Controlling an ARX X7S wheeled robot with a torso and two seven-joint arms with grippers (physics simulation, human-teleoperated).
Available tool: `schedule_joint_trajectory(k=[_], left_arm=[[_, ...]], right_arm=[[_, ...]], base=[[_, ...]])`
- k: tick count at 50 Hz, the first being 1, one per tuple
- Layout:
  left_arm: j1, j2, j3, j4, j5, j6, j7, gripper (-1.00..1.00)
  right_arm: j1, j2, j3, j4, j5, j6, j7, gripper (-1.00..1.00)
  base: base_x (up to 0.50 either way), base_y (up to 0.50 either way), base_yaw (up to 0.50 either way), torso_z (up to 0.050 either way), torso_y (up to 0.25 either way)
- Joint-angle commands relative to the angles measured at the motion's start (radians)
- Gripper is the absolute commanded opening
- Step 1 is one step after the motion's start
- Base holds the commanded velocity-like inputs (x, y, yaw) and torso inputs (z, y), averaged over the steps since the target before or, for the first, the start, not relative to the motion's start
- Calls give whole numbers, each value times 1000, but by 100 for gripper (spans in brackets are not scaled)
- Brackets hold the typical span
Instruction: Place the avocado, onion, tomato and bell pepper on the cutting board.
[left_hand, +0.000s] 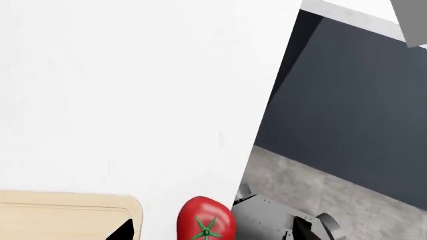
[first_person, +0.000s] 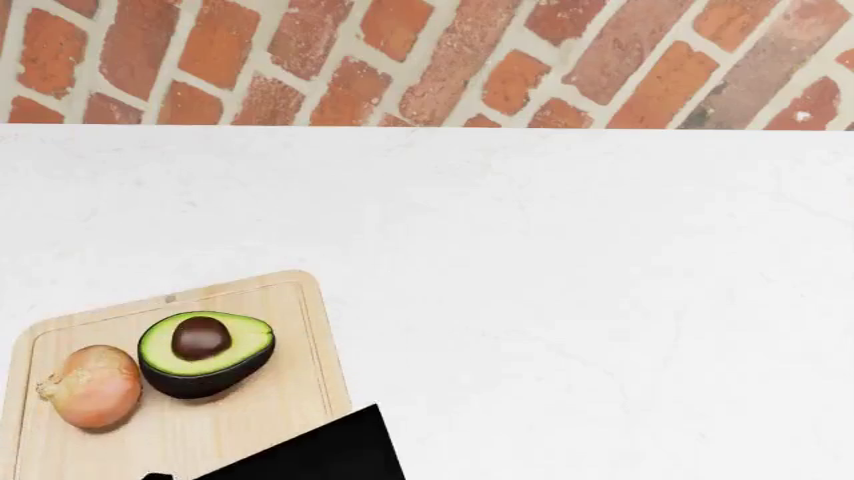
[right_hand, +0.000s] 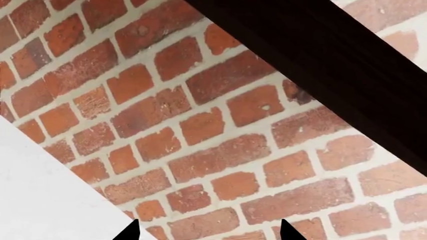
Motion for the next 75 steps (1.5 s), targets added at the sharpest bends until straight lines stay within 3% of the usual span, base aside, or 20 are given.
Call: schedule_joint_trajectory(k=[1, 40, 54, 75], left_arm=[[48, 14, 6, 21, 72, 4, 30, 100], [310, 49, 122, 46, 306, 7, 103, 100], [359, 75, 149, 84, 336, 38, 104, 100], [417, 46, 187, 113, 384, 58, 95, 100]], right_arm=[[-16, -28, 18, -4, -38, -1, -21, 100], [-105, 29, 68, -65, 36, 16, 42, 100], [-103, 39, 65, -69, 28, 12, 42, 100], [-113, 56, 79, -91, 48, 20, 60, 100]], base=[[0, 0, 0, 0, 0], [0, 0, 0, 0, 0], [0, 0, 0, 0, 0], [0, 0, 0, 0, 0]])
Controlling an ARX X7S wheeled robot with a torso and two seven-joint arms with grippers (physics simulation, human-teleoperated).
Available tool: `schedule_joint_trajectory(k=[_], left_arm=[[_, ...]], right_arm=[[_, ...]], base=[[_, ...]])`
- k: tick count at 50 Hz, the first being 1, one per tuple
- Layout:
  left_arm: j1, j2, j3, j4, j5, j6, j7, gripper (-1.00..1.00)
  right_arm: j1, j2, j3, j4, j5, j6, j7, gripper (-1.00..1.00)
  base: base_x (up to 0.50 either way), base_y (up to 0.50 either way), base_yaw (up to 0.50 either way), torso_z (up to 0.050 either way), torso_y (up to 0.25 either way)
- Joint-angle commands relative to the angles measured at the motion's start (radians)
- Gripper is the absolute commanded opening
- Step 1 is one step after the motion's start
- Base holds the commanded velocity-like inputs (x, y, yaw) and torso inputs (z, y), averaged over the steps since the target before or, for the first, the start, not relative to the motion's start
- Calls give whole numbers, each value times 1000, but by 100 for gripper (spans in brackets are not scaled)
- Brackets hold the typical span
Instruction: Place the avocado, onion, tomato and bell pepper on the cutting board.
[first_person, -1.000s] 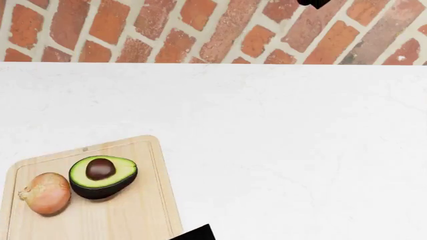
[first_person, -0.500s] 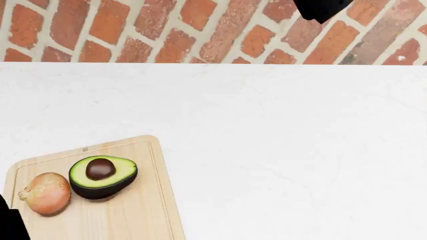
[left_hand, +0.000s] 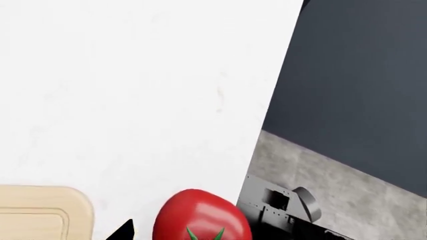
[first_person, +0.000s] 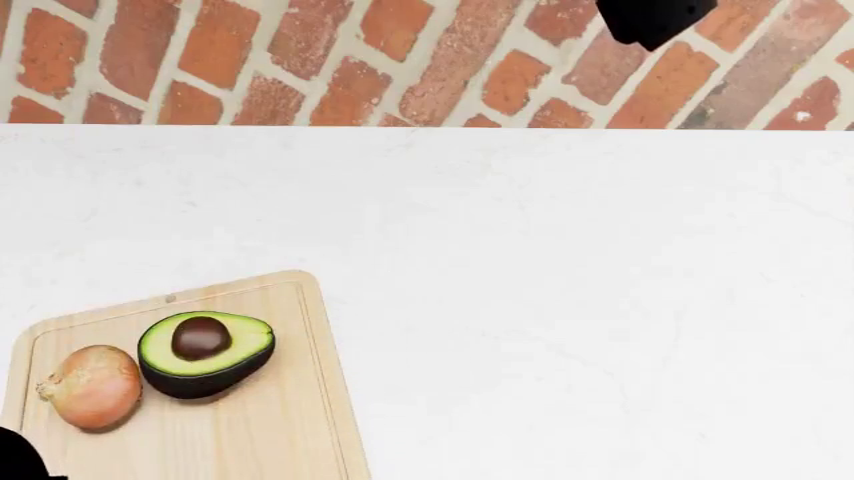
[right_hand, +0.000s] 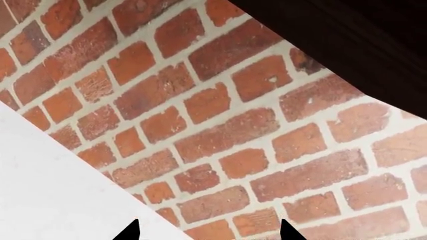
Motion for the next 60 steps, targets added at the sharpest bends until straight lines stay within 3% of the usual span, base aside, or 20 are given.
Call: schedule_joint_trajectory(k=[1, 31, 32, 43, 50, 60], left_arm=[[46, 18, 5, 25, 57, 22, 18, 100], [129, -18, 37, 55, 112, 59, 25, 100], [131, -18, 38, 56, 113, 60, 25, -100], [99, -28, 35, 66, 91, 65, 7, -100], [-37, 1, -54, 75, 5, 78, -14, -100], [-144, -74, -135, 69, -32, 83, -42, -100]], right_arm=[[-17, -7, 31, -29, -19, 11, -9, 100], [-11, 7, 39, -44, 0, 29, 0, 100], [-11, 8, 39, -45, 1, 29, 0, 100], [3, 4, 36, -41, -2, 31, -8, 100], [11, 6, 42, -48, 9, 43, -3, 100], [8, 10, 52, -60, 25, 50, 10, 100]], base=[[0, 0, 0, 0, 0], [0, 0, 0, 0, 0], [0, 0, 0, 0, 0], [0, 0, 0, 0, 0], [0, 0, 0, 0, 0], [0, 0, 0, 0, 0]])
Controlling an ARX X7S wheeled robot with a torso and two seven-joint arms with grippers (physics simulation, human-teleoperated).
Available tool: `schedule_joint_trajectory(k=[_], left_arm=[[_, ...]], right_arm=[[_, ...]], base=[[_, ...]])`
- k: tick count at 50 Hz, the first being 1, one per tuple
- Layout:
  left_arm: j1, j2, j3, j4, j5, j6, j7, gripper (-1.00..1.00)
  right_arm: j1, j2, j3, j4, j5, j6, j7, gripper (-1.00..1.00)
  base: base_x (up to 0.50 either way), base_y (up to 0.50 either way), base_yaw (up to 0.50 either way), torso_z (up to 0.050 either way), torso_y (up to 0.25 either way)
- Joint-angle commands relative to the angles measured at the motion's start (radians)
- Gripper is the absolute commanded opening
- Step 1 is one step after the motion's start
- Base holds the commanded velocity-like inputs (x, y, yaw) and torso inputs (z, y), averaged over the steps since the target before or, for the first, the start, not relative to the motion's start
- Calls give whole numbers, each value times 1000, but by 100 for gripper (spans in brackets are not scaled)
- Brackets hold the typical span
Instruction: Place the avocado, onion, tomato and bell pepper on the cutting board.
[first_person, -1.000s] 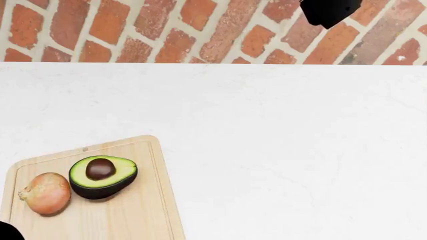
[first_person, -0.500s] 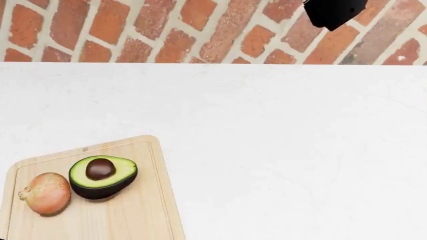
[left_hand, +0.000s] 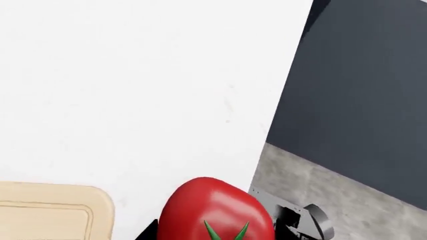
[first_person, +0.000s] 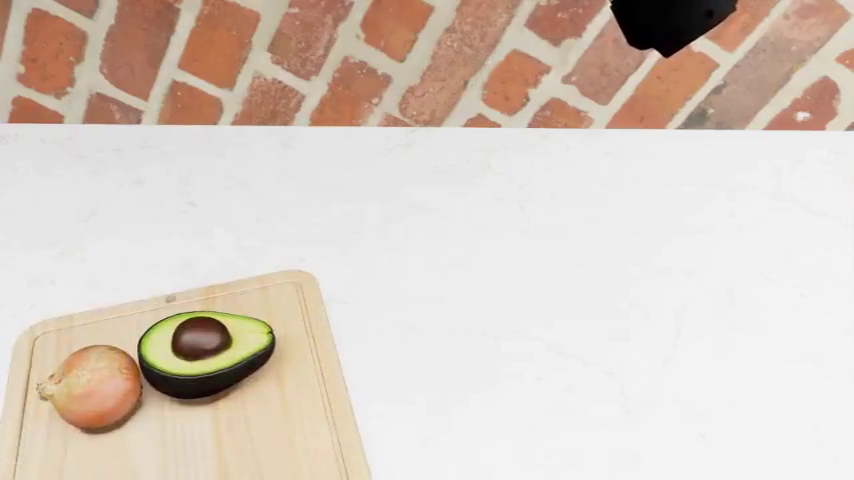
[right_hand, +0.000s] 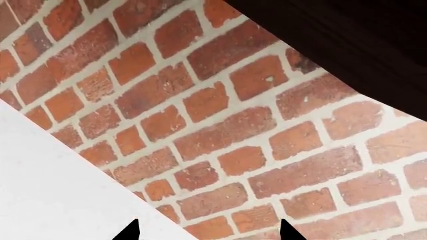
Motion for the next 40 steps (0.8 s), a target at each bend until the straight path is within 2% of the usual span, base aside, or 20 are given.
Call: schedule_joint_trajectory(k=[1, 11, 22, 29, 40], left_arm=[[-116, -45, -108, -10, -32, 27, -12, -100], [-151, -178, -138, -99, -11, -61, 11, -100], [-145, -257, -134, -151, 18, -115, 25, -100], [-114, -289, -143, -218, 26, -81, 47, -100], [-128, -311, -132, -351, 135, -162, 81, -100]], right_arm=[[-9, -18, 29, -21, -23, 9, -12, 100], [-16, -30, 22, -15, -26, 1, -13, 100], [-25, -34, 20, -18, -24, -5, -9, 100], [-27, -35, 15, -19, -25, -5, -10, 100], [-27, -41, 6, -10, -35, -13, -19, 100]], base=[[0, 0, 0, 0, 0], [0, 0, 0, 0, 0], [0, 0, 0, 0, 0], [0, 0, 0, 0, 0], [0, 0, 0, 0, 0]])
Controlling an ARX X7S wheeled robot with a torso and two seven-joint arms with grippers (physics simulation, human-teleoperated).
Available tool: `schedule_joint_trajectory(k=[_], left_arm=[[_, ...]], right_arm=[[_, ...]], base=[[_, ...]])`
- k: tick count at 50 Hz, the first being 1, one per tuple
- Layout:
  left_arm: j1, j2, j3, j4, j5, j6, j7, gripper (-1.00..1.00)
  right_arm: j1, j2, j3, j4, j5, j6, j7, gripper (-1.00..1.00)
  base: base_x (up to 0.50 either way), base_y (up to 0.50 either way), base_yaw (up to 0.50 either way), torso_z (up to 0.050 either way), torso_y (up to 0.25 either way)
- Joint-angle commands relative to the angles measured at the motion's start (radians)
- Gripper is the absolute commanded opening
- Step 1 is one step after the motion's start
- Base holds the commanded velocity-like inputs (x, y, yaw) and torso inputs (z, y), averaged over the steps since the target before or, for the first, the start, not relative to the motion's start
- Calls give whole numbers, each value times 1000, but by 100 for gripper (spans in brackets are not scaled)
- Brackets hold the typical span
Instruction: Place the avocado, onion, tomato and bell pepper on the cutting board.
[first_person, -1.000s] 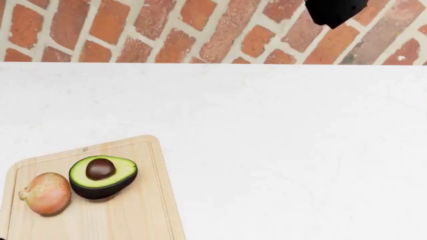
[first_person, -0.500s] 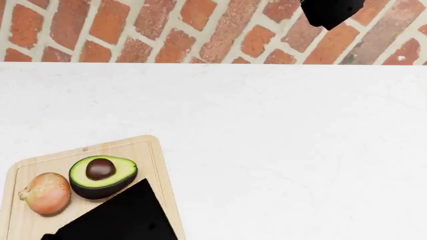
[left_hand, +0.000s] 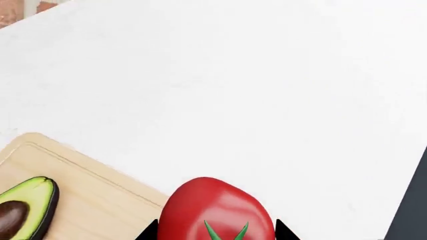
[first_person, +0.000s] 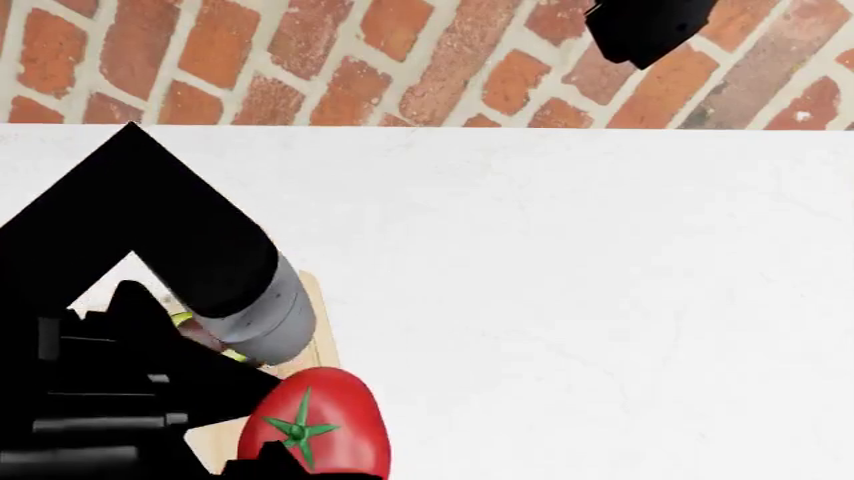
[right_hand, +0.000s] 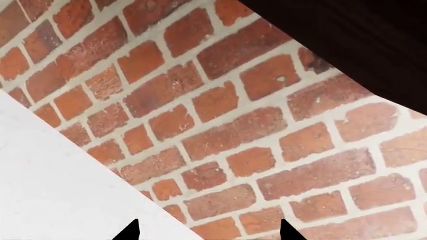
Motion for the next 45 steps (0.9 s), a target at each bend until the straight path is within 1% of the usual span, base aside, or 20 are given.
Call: schedule_joint_trajectory(k=[1, 6, 14, 26, 31, 36, 45], left_arm=[[-7, -24, -15, -107, 95, -33, 35, -100], [-6, -41, -7, -122, 105, -45, 31, -100], [0, -71, 24, -112, 78, -55, -2, -100], [15, -113, 55, -54, 25, -46, -43, -100], [22, -116, 57, -13, 4, -26, -55, -100], [29, -119, 57, -13, -3, -22, -46, -100], [71, -119, 71, -13, 27, -26, -26, -100]], right_arm=[[-12, -24, 14, -9, -40, -4, -26, 100], [-13, -23, 20, -17, -30, 2, -16, 100], [-19, -22, 23, -18, -26, -1, -11, 100], [-24, -22, 19, -13, -31, -9, -13, 100], [-25, -19, 22, -16, -25, -6, -9, 100], [-22, -17, 19, -14, -27, -5, -12, 100], [-43, -10, 19, -18, -24, -12, -5, 100]], base=[[0, 0, 0, 0, 0], [0, 0, 0, 0, 0], [0, 0, 0, 0, 0], [0, 0, 0, 0, 0], [0, 0, 0, 0, 0], [0, 0, 0, 0, 0], [0, 0, 0, 0, 0]])
